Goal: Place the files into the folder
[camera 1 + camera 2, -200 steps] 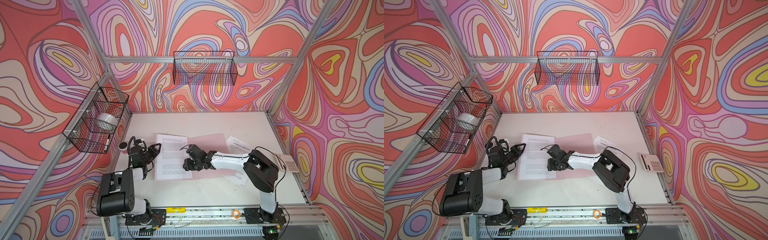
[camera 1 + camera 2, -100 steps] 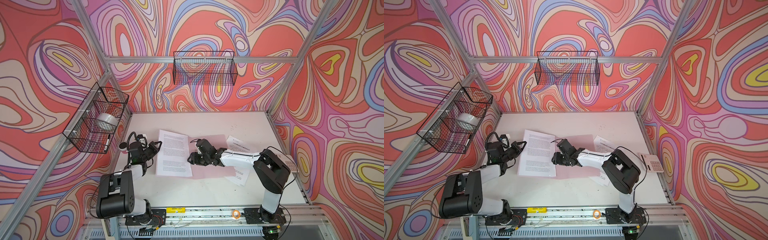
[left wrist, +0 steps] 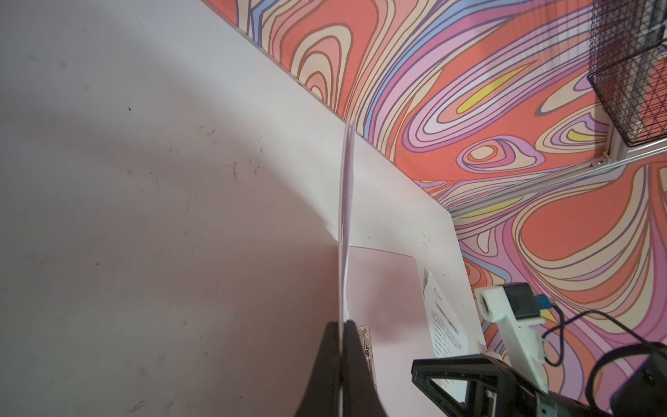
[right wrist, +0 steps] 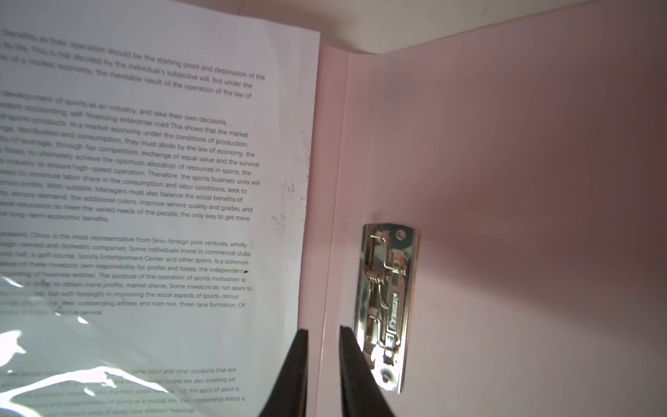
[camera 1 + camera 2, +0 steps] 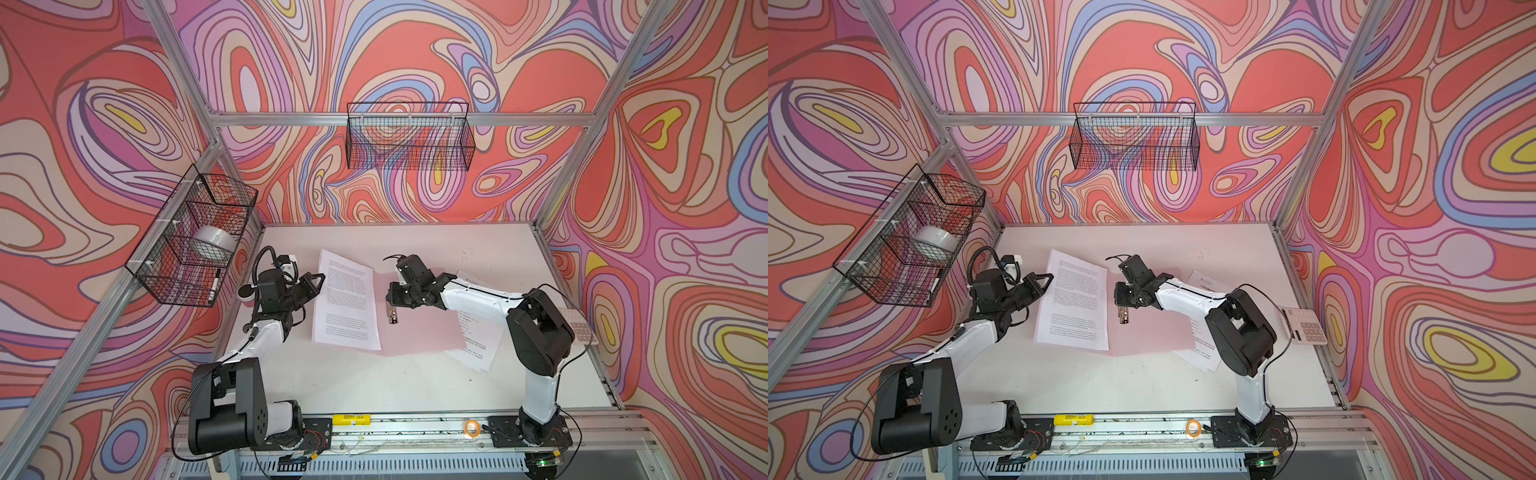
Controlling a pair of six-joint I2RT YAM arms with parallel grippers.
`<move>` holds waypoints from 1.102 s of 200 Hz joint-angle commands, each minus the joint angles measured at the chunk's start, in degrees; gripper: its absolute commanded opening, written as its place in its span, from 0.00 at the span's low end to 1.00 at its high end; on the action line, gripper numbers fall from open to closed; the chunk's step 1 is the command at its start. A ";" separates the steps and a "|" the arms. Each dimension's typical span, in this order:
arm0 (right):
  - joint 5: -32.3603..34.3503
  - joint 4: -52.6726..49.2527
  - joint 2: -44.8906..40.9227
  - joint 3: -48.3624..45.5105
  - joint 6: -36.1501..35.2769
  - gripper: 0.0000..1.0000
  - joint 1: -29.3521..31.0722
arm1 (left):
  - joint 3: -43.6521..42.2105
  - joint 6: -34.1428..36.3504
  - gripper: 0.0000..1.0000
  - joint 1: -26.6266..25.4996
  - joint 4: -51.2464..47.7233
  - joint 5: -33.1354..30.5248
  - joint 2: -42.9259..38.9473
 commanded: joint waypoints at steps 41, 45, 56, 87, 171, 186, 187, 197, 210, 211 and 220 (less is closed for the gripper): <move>-2.21 -0.19 -0.30 -5.16 3.15 0.20 -0.15 | 0.79 1.03 0.00 -0.37 -1.80 -1.45 -0.57; -2.57 0.51 -0.60 -5.89 3.37 0.20 -0.15 | 0.59 1.04 0.00 -0.42 -1.71 -1.77 -0.93; -4.36 2.53 -1.32 -7.92 5.00 0.21 -0.15 | 0.22 1.21 0.00 -0.43 -2.15 -2.82 -1.89; -6.56 5.18 -1.98 -10.90 6.88 0.20 -0.15 | 0.16 1.51 0.00 -0.39 -2.32 -2.73 -2.19; -10.01 10.21 -1.98 -13.45 9.33 0.16 -0.15 | -0.21 1.38 0.00 -0.46 -1.89 -2.59 -1.63; -10.37 10.66 -2.14 -13.87 9.58 0.14 -0.15 | -0.19 1.44 0.00 -0.54 -1.97 -2.75 -1.76; -10.47 10.74 -2.15 -13.93 9.65 0.14 -0.15 | -0.22 1.45 0.00 -0.54 -1.97 -2.75 -1.69; -10.51 11.02 -2.34 -14.24 9.77 0.14 -0.14 | -0.18 1.44 0.00 -0.59 -1.97 -2.71 -1.55; -10.67 10.94 -2.30 -14.42 9.96 0.14 -0.15 | -0.18 1.46 0.00 -0.57 -1.96 -2.63 -1.45; -10.67 10.85 -2.29 -14.43 9.95 0.14 -0.15 | -0.18 1.42 0.00 -0.56 -1.97 -2.65 -1.45; -10.46 10.70 -2.42 -14.51 9.93 0.14 -0.15 | -0.16 1.38 0.00 -0.63 -1.88 -2.63 -1.45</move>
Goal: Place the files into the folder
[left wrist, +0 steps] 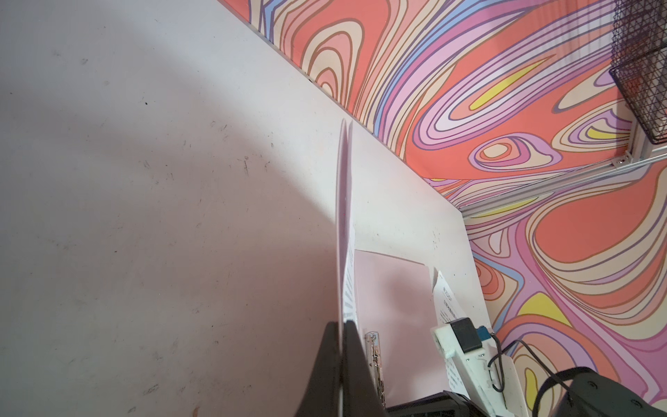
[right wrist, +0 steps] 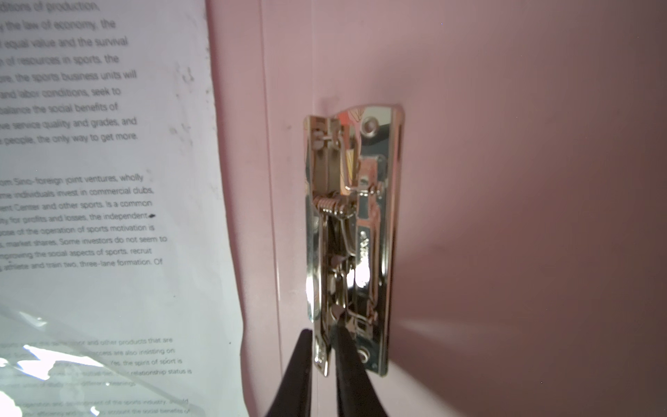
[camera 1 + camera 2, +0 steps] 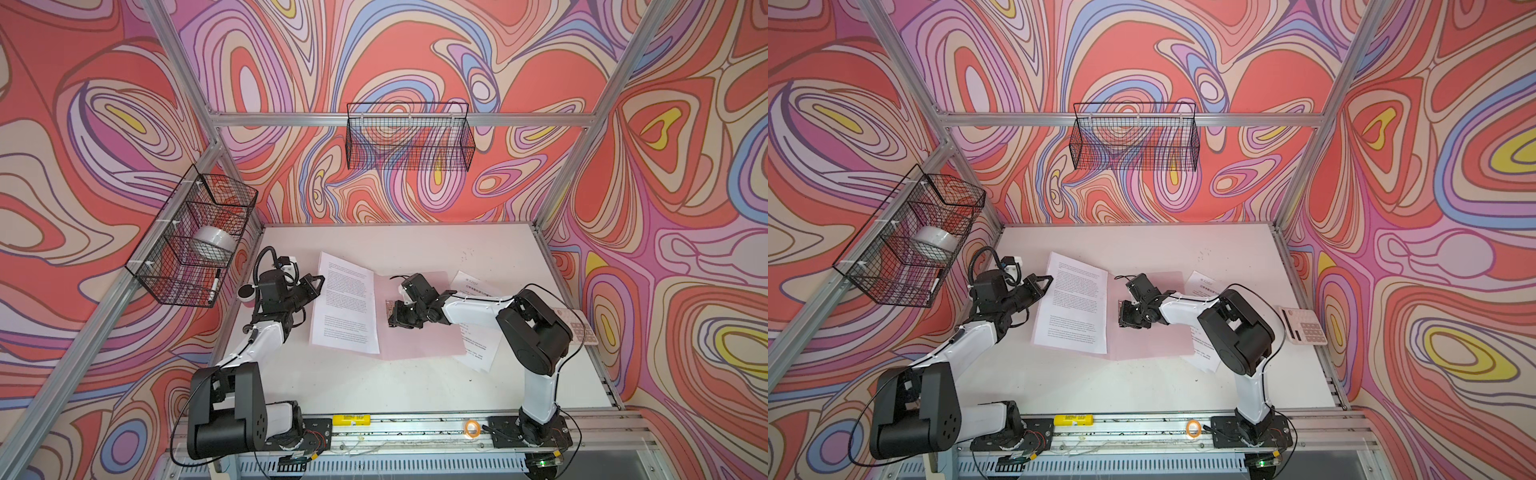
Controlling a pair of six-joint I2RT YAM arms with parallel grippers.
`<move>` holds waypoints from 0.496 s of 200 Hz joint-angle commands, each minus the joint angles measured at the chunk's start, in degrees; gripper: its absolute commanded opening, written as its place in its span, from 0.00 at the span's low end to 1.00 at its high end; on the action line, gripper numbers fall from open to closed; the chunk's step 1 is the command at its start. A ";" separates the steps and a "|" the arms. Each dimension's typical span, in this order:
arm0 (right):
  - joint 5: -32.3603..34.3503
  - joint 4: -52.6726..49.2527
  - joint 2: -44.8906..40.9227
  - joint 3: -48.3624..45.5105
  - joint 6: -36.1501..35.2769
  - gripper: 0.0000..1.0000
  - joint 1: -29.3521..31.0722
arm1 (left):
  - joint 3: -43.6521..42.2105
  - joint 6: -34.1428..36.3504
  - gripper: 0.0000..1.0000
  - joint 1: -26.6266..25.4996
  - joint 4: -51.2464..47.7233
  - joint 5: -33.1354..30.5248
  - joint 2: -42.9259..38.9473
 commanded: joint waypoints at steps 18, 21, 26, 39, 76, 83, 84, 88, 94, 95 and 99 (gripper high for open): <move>-0.16 0.63 -1.72 -1.20 0.59 0.14 -0.15 | -0.24 1.03 0.00 -0.29 0.08 -0.55 -0.27; -0.20 0.77 -1.75 -1.31 0.59 0.14 -0.15 | -0.19 1.01 0.00 -0.33 0.08 -0.49 -0.27; -0.29 0.80 -1.77 -1.40 0.67 0.13 -0.14 | -0.25 1.07 0.00 -0.30 0.08 -0.54 -0.27; -0.50 0.94 -1.77 -1.47 0.72 0.13 -0.13 | -0.24 1.05 0.00 -0.41 0.09 -0.48 -0.35; -0.99 1.87 -1.29 -1.86 0.99 0.10 -0.14 | -0.24 1.04 0.00 -0.39 0.08 -0.63 -0.28; -1.04 1.97 -1.33 -2.02 1.03 0.10 -0.15 | -0.19 1.04 0.00 -0.44 0.13 -0.60 -0.14; -1.06 2.01 -1.33 -2.03 1.07 0.10 -0.15 | -0.23 1.02 0.00 -0.41 0.15 -0.62 -0.16; -1.16 2.05 -1.38 -2.10 1.12 0.10 -0.11 | -0.24 1.03 0.00 -0.37 0.17 -0.61 -0.10; -1.17 2.12 -1.34 -2.20 1.17 0.09 -0.08 | -0.17 1.02 0.00 -0.37 0.17 -0.58 -0.02; -1.17 2.13 -1.38 -2.21 1.14 0.09 -0.11 | -0.17 1.01 0.00 -0.46 0.17 -0.62 -0.02; -1.17 2.15 -1.50 -2.30 1.20 0.08 -0.07 | -0.18 1.09 0.00 -0.46 0.17 -0.65 -0.01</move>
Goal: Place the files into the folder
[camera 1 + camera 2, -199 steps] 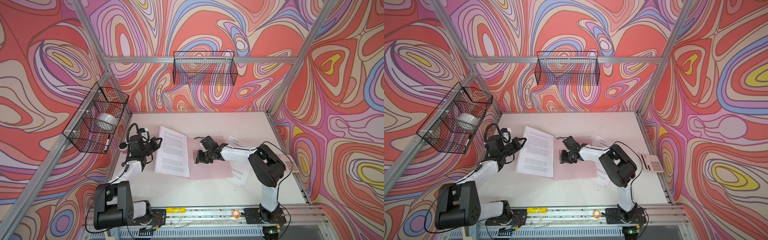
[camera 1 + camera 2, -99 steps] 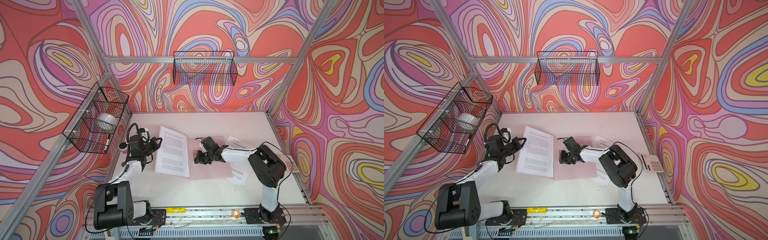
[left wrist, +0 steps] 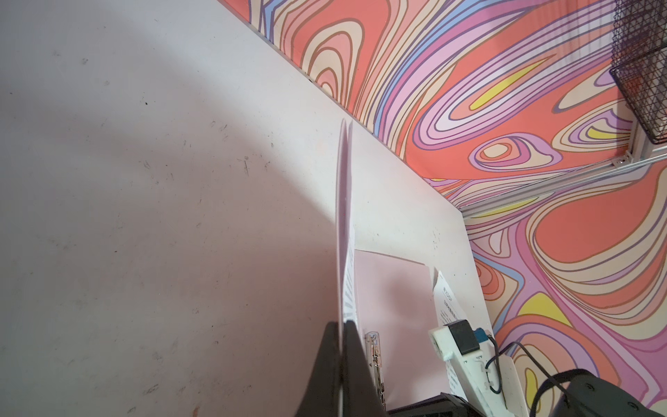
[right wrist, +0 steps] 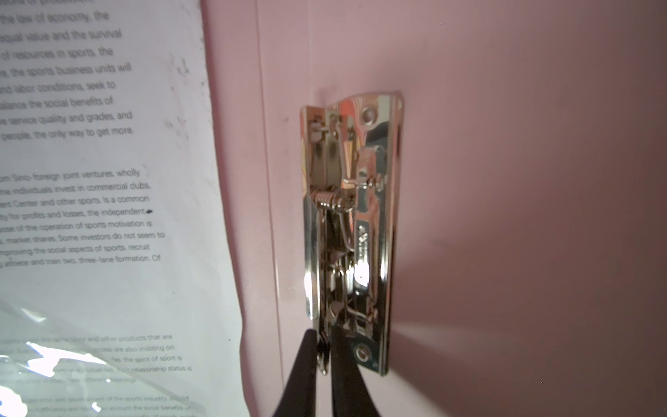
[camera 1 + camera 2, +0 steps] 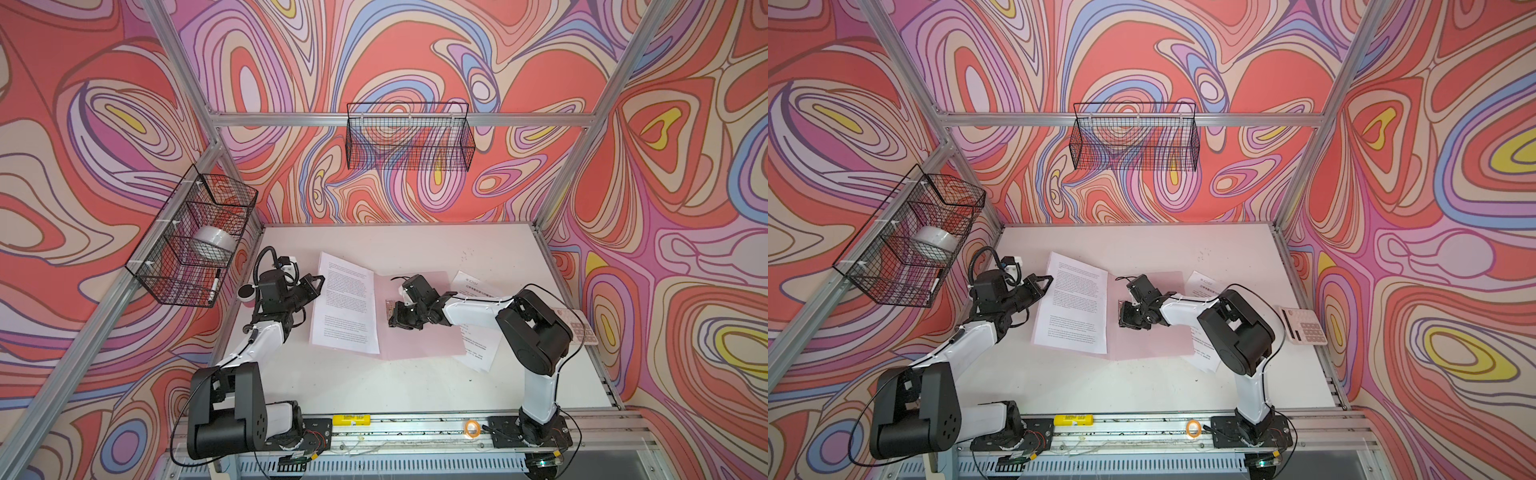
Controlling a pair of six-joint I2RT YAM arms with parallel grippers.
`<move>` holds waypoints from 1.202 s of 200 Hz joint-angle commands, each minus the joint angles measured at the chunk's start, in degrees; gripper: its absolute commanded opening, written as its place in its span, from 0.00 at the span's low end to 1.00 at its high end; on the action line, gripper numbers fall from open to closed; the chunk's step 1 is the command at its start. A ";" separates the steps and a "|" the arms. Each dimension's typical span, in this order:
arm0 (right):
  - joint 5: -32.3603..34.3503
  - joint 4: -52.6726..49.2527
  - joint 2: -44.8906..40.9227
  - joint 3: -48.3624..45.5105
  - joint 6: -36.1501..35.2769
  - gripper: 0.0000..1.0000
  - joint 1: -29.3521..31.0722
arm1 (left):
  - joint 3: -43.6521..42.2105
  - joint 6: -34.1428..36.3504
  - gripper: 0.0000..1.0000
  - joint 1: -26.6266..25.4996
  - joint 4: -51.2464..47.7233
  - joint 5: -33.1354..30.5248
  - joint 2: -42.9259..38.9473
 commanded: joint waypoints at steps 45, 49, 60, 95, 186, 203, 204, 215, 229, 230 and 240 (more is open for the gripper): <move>-0.98 1.42 -1.53 -2.30 1.34 0.09 -0.06 | -0.15 1.09 0.00 -0.52 0.17 -0.63 0.01; -0.93 1.44 -1.61 -2.39 1.28 0.09 -0.06 | -0.17 0.99 0.00 -0.52 0.17 -0.66 -0.01; -1.05 1.52 -1.56 -2.48 1.59 0.11 -0.06 | -0.18 1.06 0.00 -0.53 0.09 -0.74 -0.01; -1.31 1.84 -1.40 -2.57 1.71 0.13 -0.06 | -0.18 1.00 0.00 -0.73 0.02 -0.76 -0.10; -1.01 0.59 -0.09 -2.33 2.12 0.00 -0.06 | -0.09 0.82 0.00 -1.01 0.08 -0.68 -0.71; -0.06 -1.39 0.22 -1.67 1.74 0.00 -0.06 | -0.11 0.69 0.00 -1.01 0.04 -0.85 -1.12; 0.00 -1.46 0.25 -1.64 1.66 0.00 -0.06 | -0.10 0.67 0.00 -1.03 0.06 -0.90 -1.14; 0.98 -3.27 0.63 -1.07 1.09 0.00 -0.06 | -0.02 0.74 0.00 -0.96 0.08 -0.79 -1.33; 2.33 -5.21 1.10 -0.67 0.48 0.00 -0.06 | 0.00 0.69 0.00 -0.97 0.08 -0.78 -1.50; 2.47 -5.35 1.17 -0.65 0.41 0.00 -0.06 | 0.00 0.63 0.00 -0.97 0.08 -0.78 -1.55; 3.53 -6.36 1.74 -0.59 -0.07 0.00 -0.06 | 0.03 0.57 0.00 -0.96 0.08 -0.83 -1.68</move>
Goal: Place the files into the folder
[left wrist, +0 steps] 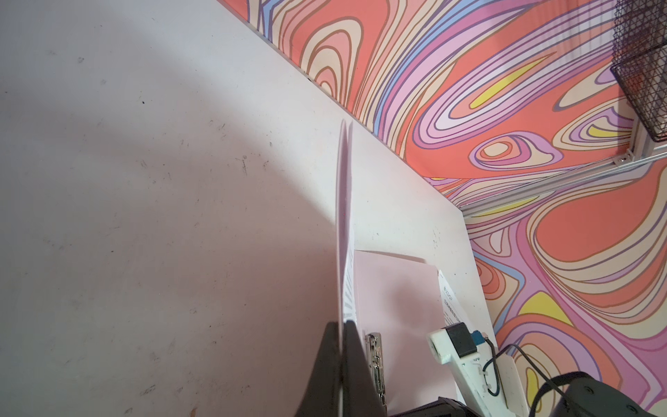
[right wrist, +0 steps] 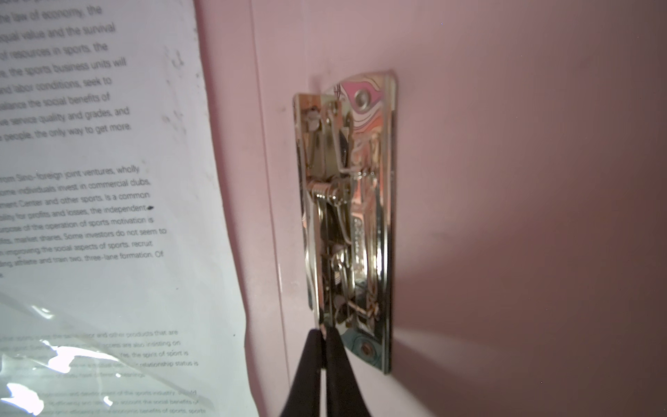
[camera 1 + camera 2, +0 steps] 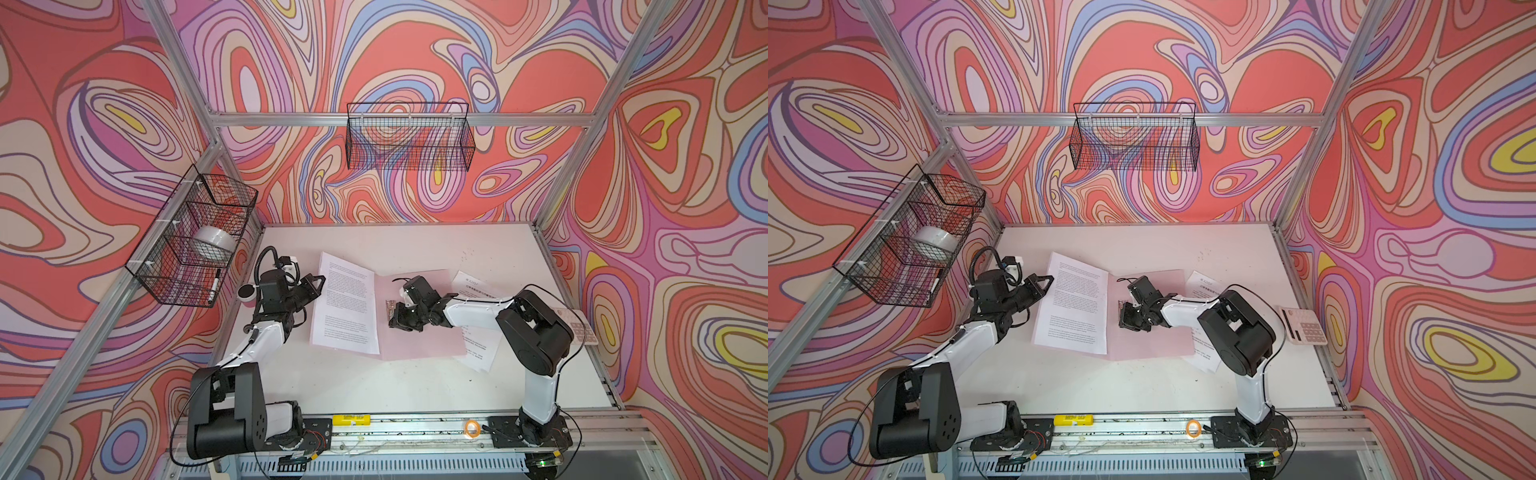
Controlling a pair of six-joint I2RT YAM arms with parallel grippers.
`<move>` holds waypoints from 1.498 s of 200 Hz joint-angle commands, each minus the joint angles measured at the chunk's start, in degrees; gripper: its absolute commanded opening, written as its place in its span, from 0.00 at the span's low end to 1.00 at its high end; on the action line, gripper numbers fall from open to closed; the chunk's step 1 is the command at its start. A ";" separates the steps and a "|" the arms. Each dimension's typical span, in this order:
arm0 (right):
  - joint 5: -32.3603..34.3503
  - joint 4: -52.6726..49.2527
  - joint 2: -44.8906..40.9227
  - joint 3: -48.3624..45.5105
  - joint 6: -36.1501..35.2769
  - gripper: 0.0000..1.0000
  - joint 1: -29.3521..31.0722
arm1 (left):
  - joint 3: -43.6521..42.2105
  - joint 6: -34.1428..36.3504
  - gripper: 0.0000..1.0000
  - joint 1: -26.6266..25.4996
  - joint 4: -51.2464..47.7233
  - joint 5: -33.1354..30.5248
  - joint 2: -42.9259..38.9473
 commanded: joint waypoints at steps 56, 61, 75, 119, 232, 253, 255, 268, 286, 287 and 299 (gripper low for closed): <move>6.97 -8.04 6.29 -1.23 -2.33 0.00 -0.15 | -0.07 0.93 0.00 -0.29 -0.26 -0.68 -2.08; 6.93 -7.75 6.62 -1.61 -2.16 0.00 -0.19 | 0.00 0.94 0.00 -0.35 -0.35 -0.71 -2.14; 5.91 -5.88 7.72 -3.18 -1.25 0.00 -0.55 | -0.08 0.94 0.00 -0.33 -0.38 -0.63 -2.24; 6.39 -7.00 11.76 -4.51 -1.30 0.00 -1.07 | -0.04 1.28 0.00 -0.29 -0.97 -0.93 -2.90; 12.90 -16.33 0.31 1.75 -7.75 0.00 -3.84 | -0.25 1.82 0.00 -0.29 -2.03 -1.80 -3.71; 7.99 -10.82 -2.46 -0.63 -5.22 0.00 -4.11 | -0.07 1.97 0.00 -0.29 -2.03 -1.35 -3.33; 7.49 -10.11 -2.82 -0.97 -4.76 0.00 -4.19 | -0.04 2.03 0.00 -0.29 -2.03 -1.33 -3.27; 3.11 -7.27 -4.41 -1.44 -2.99 0.00 -4.71 | 0.12 2.32 0.00 -0.31 -2.07 -0.97 -2.92; -0.48 -5.65 -5.78 -0.44 -1.07 0.00 -4.72 | 0.41 2.84 0.00 -0.29 -1.98 0.00 -2.03; -0.71 -5.56 -5.81 -0.37 -1.08 0.00 -4.72 | 0.42 2.90 0.00 -0.29 -1.96 0.12 -1.96; -2.44 -5.63 -6.08 0.85 -0.09 0.00 -4.71 | 0.53 3.05 0.00 -0.29 -1.86 0.72 -1.16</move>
